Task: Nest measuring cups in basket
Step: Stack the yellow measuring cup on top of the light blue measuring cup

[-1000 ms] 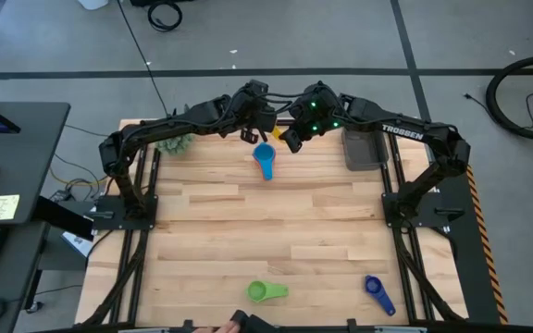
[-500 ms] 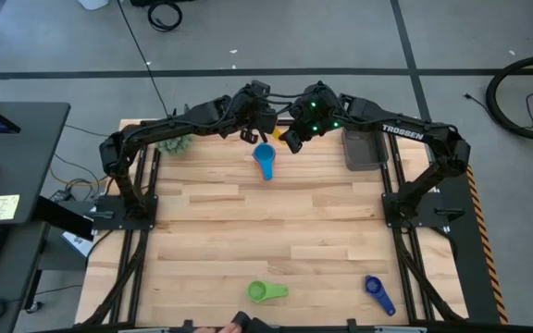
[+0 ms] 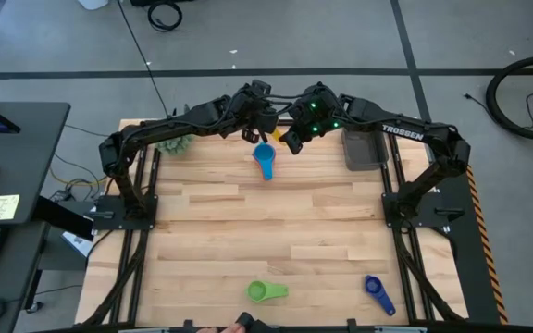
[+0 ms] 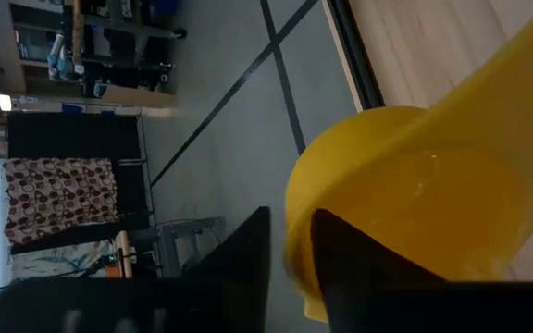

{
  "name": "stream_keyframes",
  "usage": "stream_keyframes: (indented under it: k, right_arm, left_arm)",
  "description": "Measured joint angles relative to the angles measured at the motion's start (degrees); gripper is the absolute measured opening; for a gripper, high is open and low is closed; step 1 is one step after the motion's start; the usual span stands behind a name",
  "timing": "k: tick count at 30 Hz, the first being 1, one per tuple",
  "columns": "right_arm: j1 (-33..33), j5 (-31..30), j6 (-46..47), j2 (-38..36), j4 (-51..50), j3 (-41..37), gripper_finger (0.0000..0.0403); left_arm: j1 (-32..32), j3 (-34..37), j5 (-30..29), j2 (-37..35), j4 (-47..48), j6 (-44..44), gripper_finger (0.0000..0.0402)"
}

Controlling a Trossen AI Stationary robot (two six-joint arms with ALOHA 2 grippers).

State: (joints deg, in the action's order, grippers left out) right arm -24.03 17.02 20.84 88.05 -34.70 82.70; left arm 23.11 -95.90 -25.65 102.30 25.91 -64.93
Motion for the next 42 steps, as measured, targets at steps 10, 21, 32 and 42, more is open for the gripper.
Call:
stream_keyframes:
  k: [10, 21, 32, 42]
  right_arm:
    - [-0.1, -1.1, 1.5, 0.0, 0.5, 0.0, 0.0012]
    - [-0.1, -0.5, 1.9, -0.1, 0.6, 0.1, 0.0012]
    - [-0.4, -0.1, 2.6, -0.1, 0.0, 0.1, 0.0012]
    - [-0.5, -1.8, 3.2, 0.0, -1.9, -0.1, 0.0012]
  left_arm:
    - [-1.5, 0.0, -7.1, 0.0, -0.5, -5.3, 0.014]
    - [-2.8, 0.0, -7.0, -1.9, -0.9, -9.1, 0.0137]
    - [-3.2, 0.0, -5.2, -4.3, 5.5, -7.5, 0.0137]
    - [-3.8, -0.1, -6.0, -5.4, 12.0, -3.2, 0.0137]
